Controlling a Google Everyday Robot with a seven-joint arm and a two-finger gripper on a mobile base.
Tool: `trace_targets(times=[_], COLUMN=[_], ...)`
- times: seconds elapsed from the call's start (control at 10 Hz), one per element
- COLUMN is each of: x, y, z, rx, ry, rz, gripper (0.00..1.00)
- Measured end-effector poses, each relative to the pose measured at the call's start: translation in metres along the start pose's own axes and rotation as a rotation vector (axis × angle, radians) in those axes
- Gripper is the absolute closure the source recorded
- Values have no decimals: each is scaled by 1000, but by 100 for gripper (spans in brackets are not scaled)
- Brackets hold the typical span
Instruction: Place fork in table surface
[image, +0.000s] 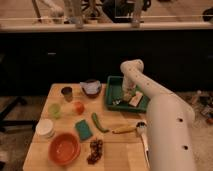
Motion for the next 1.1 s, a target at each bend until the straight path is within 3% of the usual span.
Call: trace_targets(times=[0.1, 0.2, 1.1], x=[1, 2, 7], y=[1, 1, 16], z=[-3, -6, -55], rx=[4, 8, 85], ry=[-1, -3, 2], rz=[0, -1, -39], gripper=[94, 98, 100])
